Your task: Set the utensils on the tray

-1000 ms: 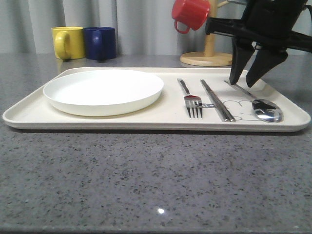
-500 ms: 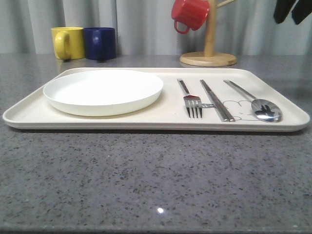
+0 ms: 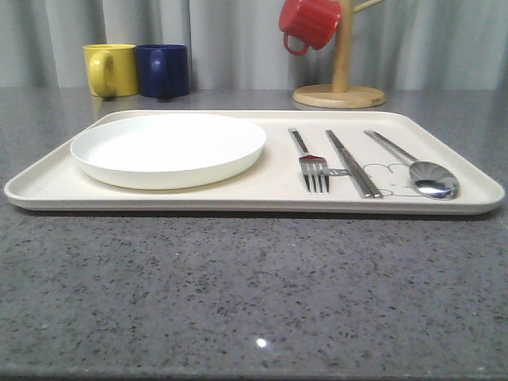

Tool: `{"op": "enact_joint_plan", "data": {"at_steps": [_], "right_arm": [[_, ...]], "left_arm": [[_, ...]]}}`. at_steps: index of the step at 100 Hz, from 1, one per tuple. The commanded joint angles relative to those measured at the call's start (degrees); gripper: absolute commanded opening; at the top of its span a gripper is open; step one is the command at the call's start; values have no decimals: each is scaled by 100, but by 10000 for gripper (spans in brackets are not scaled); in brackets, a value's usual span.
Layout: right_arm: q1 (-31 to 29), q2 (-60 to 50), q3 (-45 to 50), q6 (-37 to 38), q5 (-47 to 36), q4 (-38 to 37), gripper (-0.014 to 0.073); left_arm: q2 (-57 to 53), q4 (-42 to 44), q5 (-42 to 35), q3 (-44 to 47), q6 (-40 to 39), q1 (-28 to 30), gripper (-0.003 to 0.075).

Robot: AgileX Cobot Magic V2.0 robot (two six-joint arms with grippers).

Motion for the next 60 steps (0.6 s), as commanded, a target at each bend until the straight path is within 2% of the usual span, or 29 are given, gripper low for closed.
{"op": "enact_joint_plan", "data": {"at_steps": [1, 33, 60], "right_arm": [[-33, -676, 346, -83, -606, -81, 248], [-33, -3028, 1706, -83, -1207, -343, 248], [-33, -4014, 2423, -83, -2086, -558, 227]], "left_arm": [[22, -62, -471, -164, 3, 9, -18], [22, -62, -471, -164, 3, 9, -18], [22, -62, -471, -164, 3, 9, -18]]}}
